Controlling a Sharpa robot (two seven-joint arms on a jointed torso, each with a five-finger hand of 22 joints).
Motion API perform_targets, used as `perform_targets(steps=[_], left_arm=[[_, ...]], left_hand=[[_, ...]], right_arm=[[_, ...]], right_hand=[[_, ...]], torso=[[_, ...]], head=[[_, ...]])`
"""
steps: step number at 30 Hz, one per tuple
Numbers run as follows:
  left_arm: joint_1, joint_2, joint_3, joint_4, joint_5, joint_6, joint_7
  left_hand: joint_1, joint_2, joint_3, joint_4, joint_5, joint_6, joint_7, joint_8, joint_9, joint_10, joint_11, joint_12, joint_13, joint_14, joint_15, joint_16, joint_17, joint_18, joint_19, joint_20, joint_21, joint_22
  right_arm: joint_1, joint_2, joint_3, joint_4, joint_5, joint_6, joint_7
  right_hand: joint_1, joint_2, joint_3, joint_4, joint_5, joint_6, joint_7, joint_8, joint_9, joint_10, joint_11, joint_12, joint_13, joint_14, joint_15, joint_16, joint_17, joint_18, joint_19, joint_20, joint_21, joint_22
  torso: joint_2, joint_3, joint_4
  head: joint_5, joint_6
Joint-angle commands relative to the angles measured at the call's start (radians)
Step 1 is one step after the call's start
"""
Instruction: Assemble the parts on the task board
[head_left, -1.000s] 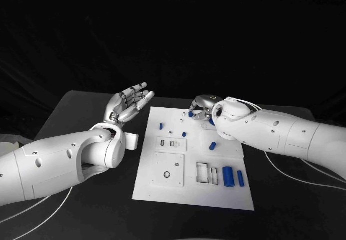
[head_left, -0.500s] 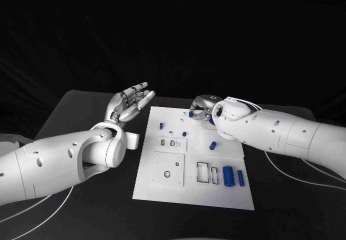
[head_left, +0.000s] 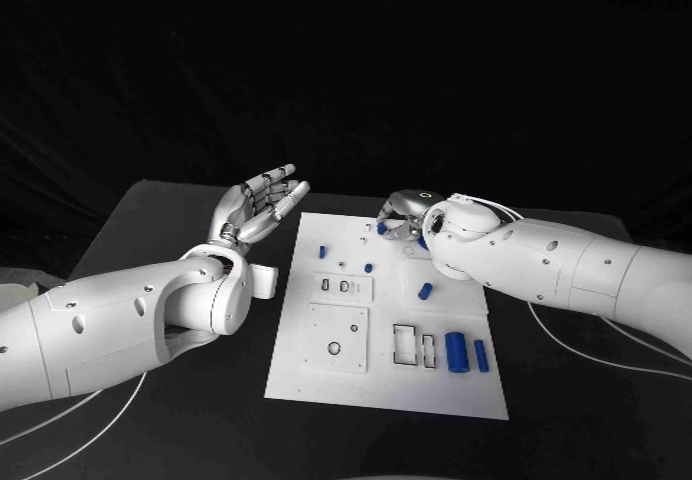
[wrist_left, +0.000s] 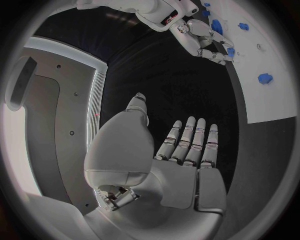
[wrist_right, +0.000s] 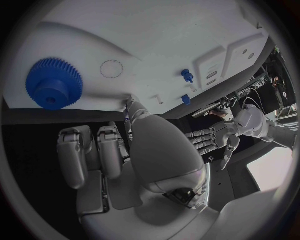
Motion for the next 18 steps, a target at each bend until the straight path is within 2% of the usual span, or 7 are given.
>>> perform_targets(steps=[1, 7, 10, 14, 18], left_arm=[[0.001, 0.002, 0.001, 0.002, -0.007, 0.015, 0.007], [0.001, 0.001, 0.001, 0.002, -0.007, 0.013, 0.006], [0.001, 0.001, 0.001, 0.002, -0.007, 0.013, 0.006], [0.001, 0.001, 0.001, 0.001, -0.007, 0.013, 0.005], [0.001, 0.002, 0.001, 0.001, -0.007, 0.013, 0.005]], left_hand=[[-0.001, 0.011, 0.005, -0.001, -0.004, 0.005, 0.116, 0.003, 0.001, 0.007, 0.003, 0.000, -0.001, -0.002, 0.000, 0.006, 0.001, 0.018, -0.008, 0.000, -0.001, -0.001], [-0.001, 0.011, 0.005, -0.001, -0.004, 0.005, 0.116, 0.003, 0.001, 0.007, 0.003, 0.000, -0.001, -0.002, 0.000, 0.006, 0.001, 0.018, -0.008, 0.000, -0.001, -0.001], [-0.001, 0.011, 0.005, -0.001, -0.004, 0.005, 0.116, 0.003, 0.001, 0.007, 0.003, 0.000, -0.001, -0.002, 0.000, 0.006, 0.001, 0.018, -0.008, 0.000, -0.001, -0.001], [-0.001, 0.011, 0.005, -0.001, -0.004, 0.005, 0.116, 0.003, 0.001, 0.007, 0.003, 0.000, -0.001, -0.002, 0.000, 0.006, 0.001, 0.018, -0.008, 0.000, -0.001, -0.001], [0.000, 0.015, 0.007, -0.001, -0.004, 0.006, 0.116, 0.003, 0.001, 0.007, 0.003, 0.000, -0.001, -0.002, 0.000, 0.006, 0.001, 0.018, -0.008, 0.000, 0.000, -0.001]], right_arm=[[0.000, 0.001, 0.000, 0.002, 0.003, 0.008, 0.004], [-0.001, 0.001, 0.000, 0.003, 0.006, 0.010, 0.005], [-0.001, 0.001, 0.000, 0.004, 0.007, 0.011, 0.006], [-0.001, 0.000, 0.000, 0.006, 0.010, -0.002, 0.013], [-0.002, -0.001, 0.000, 0.008, 0.013, -0.018, 0.018]], right_hand=[[-0.011, 0.000, 0.002, -0.006, -0.002, -0.009, -0.001, -0.007, -0.001, 0.006, 0.005, -0.001, 0.000, 0.099, 0.008, 0.000, 0.248, 0.009, 0.063, 0.008, -0.006, 0.212], [-0.012, 0.007, 0.005, -0.007, -0.001, -0.003, -0.005, -0.004, 0.000, 0.011, 0.005, 0.000, 0.001, 0.099, 0.008, 0.001, 0.249, 0.009, 0.064, 0.009, -0.006, 0.213], [-0.011, 0.017, 0.009, -0.009, -0.001, 0.029, -0.004, 0.011, 0.007, 0.023, 0.005, 0.001, 0.002, 0.100, 0.008, 0.002, 0.251, 0.009, 0.064, 0.011, -0.006, 0.213], [-0.005, 0.031, 0.016, -0.021, 0.000, 0.112, 0.013, 0.048, 0.028, 0.065, 0.008, 0.006, 0.005, 0.100, 0.013, 0.002, 0.251, 0.009, 0.064, 0.014, -0.006, 0.214], [0.002, 0.031, 0.017, -0.042, 0.000, 0.168, 0.029, 0.071, 0.048, 0.109, 0.014, 0.009, 0.007, 0.099, 0.019, 0.000, 0.247, 0.009, 0.065, 0.018, -0.005, 0.214]], torso=[[0.000, -0.0004, 0.0000], [0.000, -0.0005, 0.0000], [0.000, -0.0002, 0.0006], [0.000, -0.0001, 0.0004], [0.000, -0.0003, 0.0008]], head=[[-0.001, 0.000], [-0.001, -0.001], [-0.002, -0.001], [-0.002, -0.001], [-0.002, -0.001]])
